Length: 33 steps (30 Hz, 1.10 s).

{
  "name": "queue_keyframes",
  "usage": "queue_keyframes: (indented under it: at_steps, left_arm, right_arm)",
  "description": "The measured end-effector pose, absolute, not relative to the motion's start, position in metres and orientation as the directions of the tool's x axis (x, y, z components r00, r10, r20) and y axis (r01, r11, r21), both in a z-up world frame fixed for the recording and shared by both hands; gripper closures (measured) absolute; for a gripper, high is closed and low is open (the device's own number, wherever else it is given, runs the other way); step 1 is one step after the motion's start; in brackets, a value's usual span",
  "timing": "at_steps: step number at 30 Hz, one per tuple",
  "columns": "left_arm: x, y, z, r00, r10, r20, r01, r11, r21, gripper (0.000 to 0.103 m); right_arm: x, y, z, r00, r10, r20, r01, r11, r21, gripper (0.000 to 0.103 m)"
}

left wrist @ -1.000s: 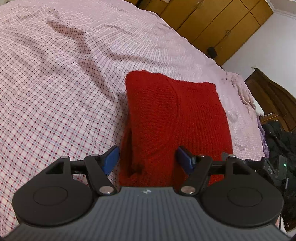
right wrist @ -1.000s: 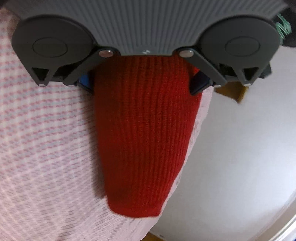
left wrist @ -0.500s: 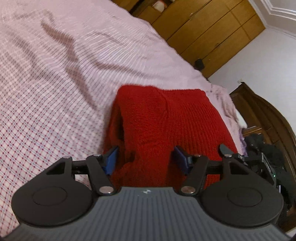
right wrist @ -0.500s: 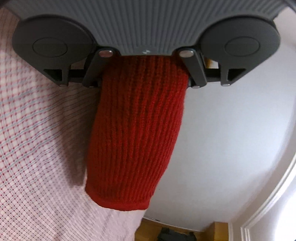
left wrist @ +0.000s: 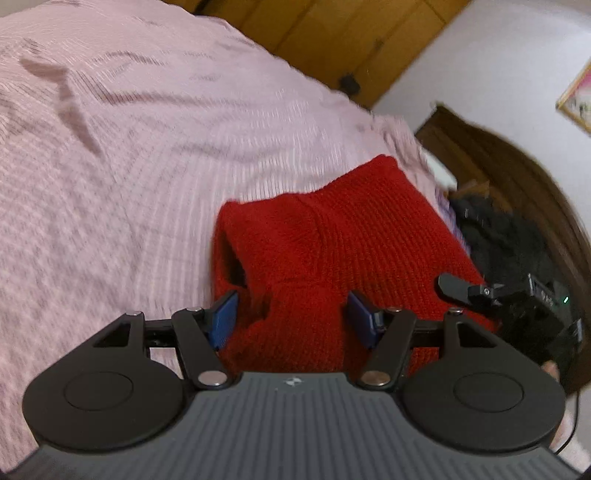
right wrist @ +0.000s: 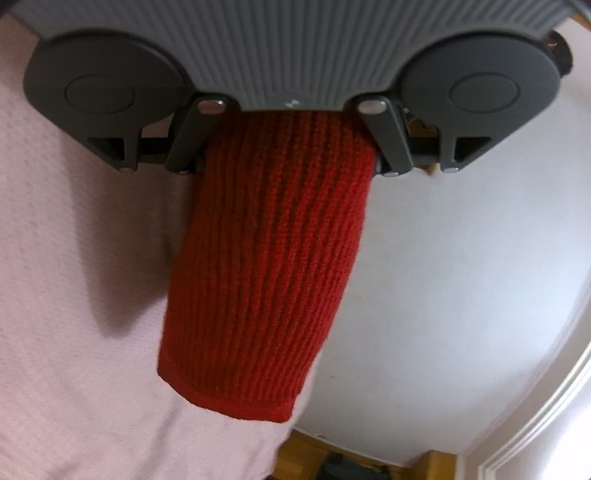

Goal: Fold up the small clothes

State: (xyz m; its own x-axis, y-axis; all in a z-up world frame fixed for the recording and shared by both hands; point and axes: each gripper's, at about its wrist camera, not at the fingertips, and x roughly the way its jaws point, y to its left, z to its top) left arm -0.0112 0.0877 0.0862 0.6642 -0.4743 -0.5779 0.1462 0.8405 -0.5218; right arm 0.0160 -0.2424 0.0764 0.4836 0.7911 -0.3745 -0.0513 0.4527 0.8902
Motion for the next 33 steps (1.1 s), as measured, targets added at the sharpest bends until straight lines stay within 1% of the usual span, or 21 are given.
queue_keyframes:
  at_steps: [2, 4, 5, 8, 12, 14, 16, 17, 18, 19, 20, 21, 23, 24, 27, 30, 33]
  left_arm:
    - [-0.02, 0.074, 0.077, 0.649, -0.453, -0.611, 0.152, 0.864, -0.48, 0.034]
    - [-0.023, 0.06, 0.062, 0.623, -0.42, -0.66, 0.142, 0.89, -0.432, 0.034]
    - [-0.023, 0.056, 0.056, 0.615, -0.407, -0.676, 0.134, 0.898, -0.419, 0.033]
    - [-0.029, 0.051, 0.049, 0.612, -0.403, -0.68, 0.123, 0.899, -0.421, 0.033]
    - [-0.037, 0.046, 0.064, 0.644, -0.357, -0.676, 0.143, 0.925, -0.353, 0.033]
    - [-0.04, 0.043, 0.07, 0.661, -0.33, -0.674, 0.148, 0.938, -0.315, 0.033]
    - [-0.044, 0.039, 0.077, 0.675, -0.302, -0.673, 0.143, 0.948, -0.283, 0.033]
    - [-0.045, 0.038, 0.081, 0.689, -0.284, -0.667, 0.131, 0.954, -0.271, 0.033]
    - [-0.042, 0.036, 0.087, 0.705, -0.26, -0.66, 0.12, 0.961, -0.251, 0.033]
    - [-0.043, 0.034, 0.092, 0.721, -0.239, -0.65, 0.114, 0.967, -0.229, 0.033]
    - [-0.042, 0.032, 0.098, 0.74, -0.221, -0.636, 0.114, 0.972, -0.205, 0.034]
    - [-0.039, 0.028, 0.105, 0.757, -0.209, -0.619, 0.122, 0.976, -0.18, 0.034]
    - [-0.035, 0.024, 0.115, 0.773, -0.207, -0.6, 0.139, 0.978, -0.158, 0.034]
    - [-0.034, 0.021, 0.12, 0.776, -0.218, -0.591, 0.155, 0.976, -0.156, 0.034]
    - [-0.025, 0.012, 0.122, 0.77, -0.241, -0.59, 0.2, 0.97, -0.136, 0.034]
    - [-0.011, 0.002, 0.107, 0.712, -0.267, -0.65, 0.239, 0.962, -0.133, 0.034]
    - [-0.008, -0.001, 0.087, 0.668, -0.253, -0.7, 0.243, 0.963, -0.117, 0.034]
  right_arm:
    - [0.007, -0.248, 0.066, 0.487, 0.742, -0.46, -0.035, 0.543, 0.839, 0.031]
    - [0.003, -0.249, 0.057, 0.502, 0.662, -0.557, -0.021, 0.653, 0.757, 0.028]
    - [0.002, -0.25, 0.053, 0.511, 0.629, -0.585, -0.02, 0.689, 0.724, 0.025]
    - [-0.008, -0.258, 0.057, 0.524, 0.618, -0.586, -0.025, 0.699, 0.715, 0.022]
    - [-0.025, -0.269, 0.081, 0.568, 0.565, -0.599, -0.045, 0.747, 0.663, 0.022]
    - [-0.037, -0.274, 0.098, 0.646, 0.502, -0.575, -0.085, 0.796, 0.599, 0.023]
    - [-0.045, -0.276, 0.114, 0.732, 0.413, -0.542, -0.113, 0.858, 0.501, 0.023]
    - [-0.04, -0.276, 0.117, 0.765, 0.377, -0.522, -0.117, 0.879, 0.462, 0.024]
    - [-0.035, -0.276, 0.118, 0.783, 0.355, -0.511, -0.116, 0.89, 0.441, 0.032]
    - [-0.028, -0.275, 0.117, 0.798, 0.342, -0.497, -0.113, 0.894, 0.433, 0.036]
    - [-0.021, -0.274, 0.113, 0.805, 0.344, -0.484, -0.12, 0.892, 0.435, 0.045]
    - [-0.013, -0.271, 0.11, 0.804, 0.352, -0.479, -0.13, 0.891, 0.436, 0.057]
    - [-0.004, -0.258, 0.105, 0.79, 0.37, -0.489, -0.161, 0.894, 0.418, 0.066]
    - [0.003, -0.25, 0.099, 0.785, 0.371, -0.496, -0.177, 0.902, 0.395, 0.069]
    - [0.008, -0.228, 0.091, 0.781, 0.32, -0.537, -0.186, 0.939, 0.288, 0.069]
    - [0.01, -0.219, 0.09, 0.783, 0.284, -0.553, -0.2, 0.958, 0.208, 0.069]
    - [0.004, -0.221, 0.092, 0.78, 0.299, -0.55, -0.221, 0.953, 0.206, 0.069]
